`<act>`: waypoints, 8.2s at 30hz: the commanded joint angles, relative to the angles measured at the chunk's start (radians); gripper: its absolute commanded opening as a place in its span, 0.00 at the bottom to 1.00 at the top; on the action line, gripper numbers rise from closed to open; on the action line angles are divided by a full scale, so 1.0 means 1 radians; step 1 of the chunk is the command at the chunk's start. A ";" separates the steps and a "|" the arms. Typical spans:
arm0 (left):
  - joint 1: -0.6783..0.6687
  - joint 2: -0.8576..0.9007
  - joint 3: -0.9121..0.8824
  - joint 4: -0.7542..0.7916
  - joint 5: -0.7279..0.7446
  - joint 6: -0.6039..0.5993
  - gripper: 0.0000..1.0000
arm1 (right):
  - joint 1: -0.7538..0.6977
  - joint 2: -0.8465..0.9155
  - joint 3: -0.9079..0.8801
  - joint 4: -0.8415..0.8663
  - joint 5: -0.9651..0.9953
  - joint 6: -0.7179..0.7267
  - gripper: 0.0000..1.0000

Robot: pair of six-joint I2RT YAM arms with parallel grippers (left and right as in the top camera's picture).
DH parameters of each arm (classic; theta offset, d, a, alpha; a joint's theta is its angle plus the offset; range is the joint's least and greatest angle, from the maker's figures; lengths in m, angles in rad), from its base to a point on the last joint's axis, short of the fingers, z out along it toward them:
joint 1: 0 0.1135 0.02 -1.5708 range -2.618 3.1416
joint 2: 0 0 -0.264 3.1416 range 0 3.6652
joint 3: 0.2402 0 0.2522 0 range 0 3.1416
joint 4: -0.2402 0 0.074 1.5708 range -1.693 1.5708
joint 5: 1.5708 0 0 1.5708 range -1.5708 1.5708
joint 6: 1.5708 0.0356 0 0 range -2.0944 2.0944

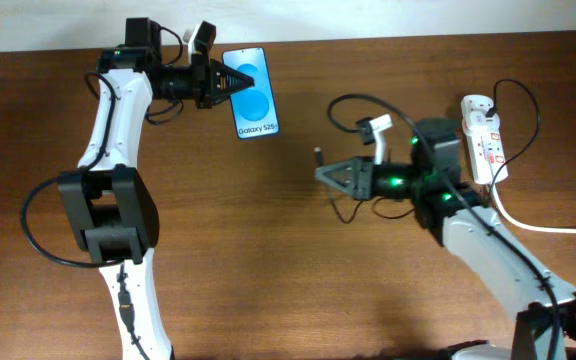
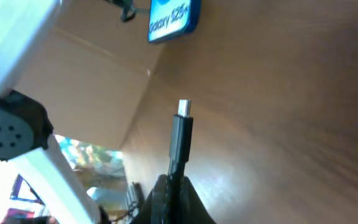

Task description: Plug charger to phone and switch on socket

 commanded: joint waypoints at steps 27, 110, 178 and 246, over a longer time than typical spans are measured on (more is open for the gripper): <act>-0.104 -0.008 0.014 0.062 0.100 -0.171 0.00 | 0.204 -0.008 -0.009 0.188 0.305 0.272 0.04; -0.127 -0.008 0.014 0.062 0.085 -0.166 0.00 | 0.164 -0.008 -0.009 0.188 0.294 0.276 0.04; -0.132 -0.008 0.014 0.115 0.034 -0.269 0.00 | 0.164 -0.008 -0.009 0.206 0.275 0.275 0.04; -0.112 -0.008 0.014 0.137 0.101 -0.306 0.00 | 0.092 -0.008 -0.009 0.220 0.121 0.316 0.04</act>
